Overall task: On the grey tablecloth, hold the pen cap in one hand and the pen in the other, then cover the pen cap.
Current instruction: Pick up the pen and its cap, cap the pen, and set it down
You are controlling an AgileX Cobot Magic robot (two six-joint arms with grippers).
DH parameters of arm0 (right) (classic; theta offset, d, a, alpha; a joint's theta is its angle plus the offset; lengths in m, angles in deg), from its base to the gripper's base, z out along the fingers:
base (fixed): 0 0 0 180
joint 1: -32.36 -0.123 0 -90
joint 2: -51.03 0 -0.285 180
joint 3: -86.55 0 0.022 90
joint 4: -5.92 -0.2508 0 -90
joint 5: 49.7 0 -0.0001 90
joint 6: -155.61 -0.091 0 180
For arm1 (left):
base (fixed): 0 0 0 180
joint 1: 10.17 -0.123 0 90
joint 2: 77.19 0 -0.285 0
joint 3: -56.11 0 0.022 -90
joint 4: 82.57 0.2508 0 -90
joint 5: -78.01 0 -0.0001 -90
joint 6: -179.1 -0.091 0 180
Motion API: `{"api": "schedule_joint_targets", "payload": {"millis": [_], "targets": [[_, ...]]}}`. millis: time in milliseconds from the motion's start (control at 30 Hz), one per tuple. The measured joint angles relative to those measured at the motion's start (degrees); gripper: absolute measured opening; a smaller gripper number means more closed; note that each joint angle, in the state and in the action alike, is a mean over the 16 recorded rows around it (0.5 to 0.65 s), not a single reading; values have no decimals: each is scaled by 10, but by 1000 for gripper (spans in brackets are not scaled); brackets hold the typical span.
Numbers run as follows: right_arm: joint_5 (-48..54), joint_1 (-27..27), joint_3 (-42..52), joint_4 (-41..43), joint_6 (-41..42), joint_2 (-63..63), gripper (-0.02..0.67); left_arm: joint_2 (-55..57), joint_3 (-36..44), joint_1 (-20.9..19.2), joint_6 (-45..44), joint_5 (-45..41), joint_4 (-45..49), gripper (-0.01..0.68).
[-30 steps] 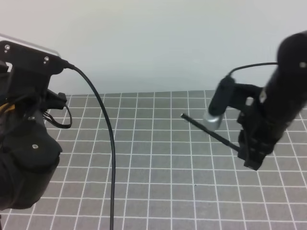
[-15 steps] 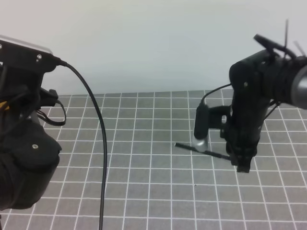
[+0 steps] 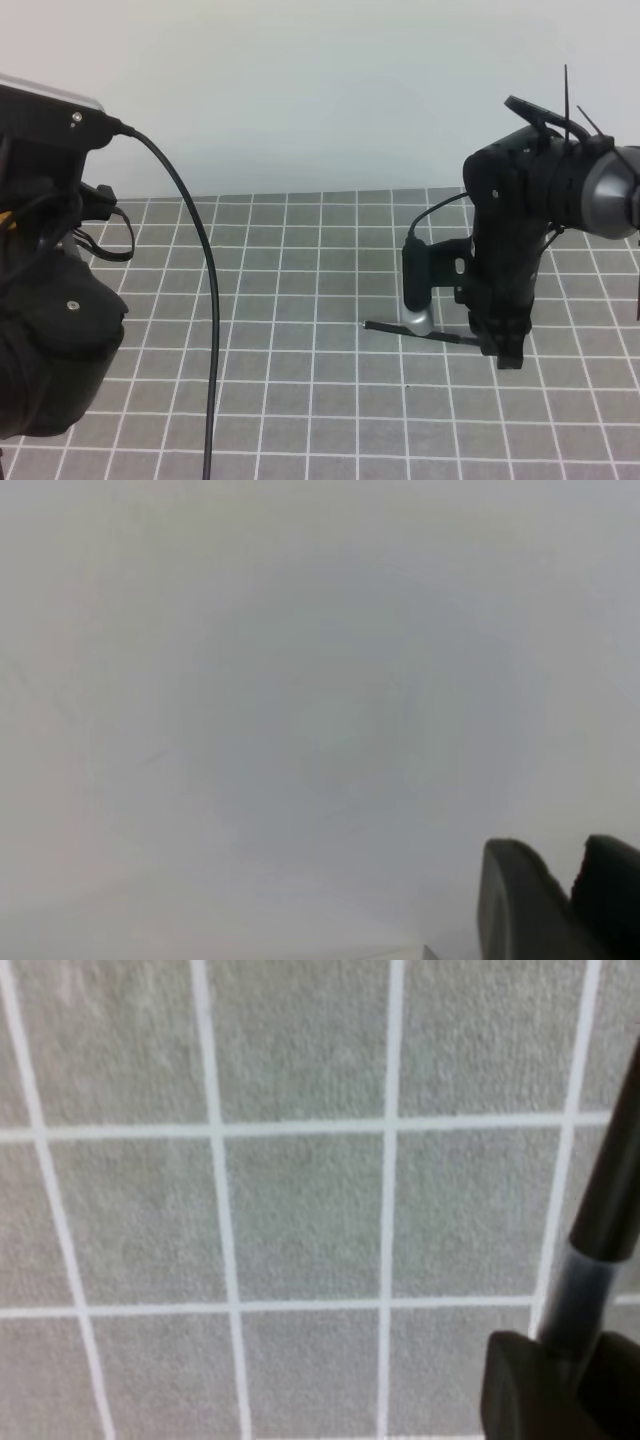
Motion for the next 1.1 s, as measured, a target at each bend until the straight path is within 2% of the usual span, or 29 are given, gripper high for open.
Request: {"api": "schedule_joint_targets", "payload": {"millis": [367,533,667,900,1100], "targets": [[-3,0,0,7,0,-5,145,-51,0,-2,0,-45,-3,111],[-5,0,0,7,-6,-8,196,-103,0,-24,1,-106,-4,111],[-3,0,-3,11,-21,-9,239,-149,1,-66,1,-179,-13,111],[16,0,-29,23,-81,-3,288,-233,19,-170,5,-325,-61,107],[38,0,-78,34,-156,21,266,-322,83,-234,1,-436,-99,101]]}}
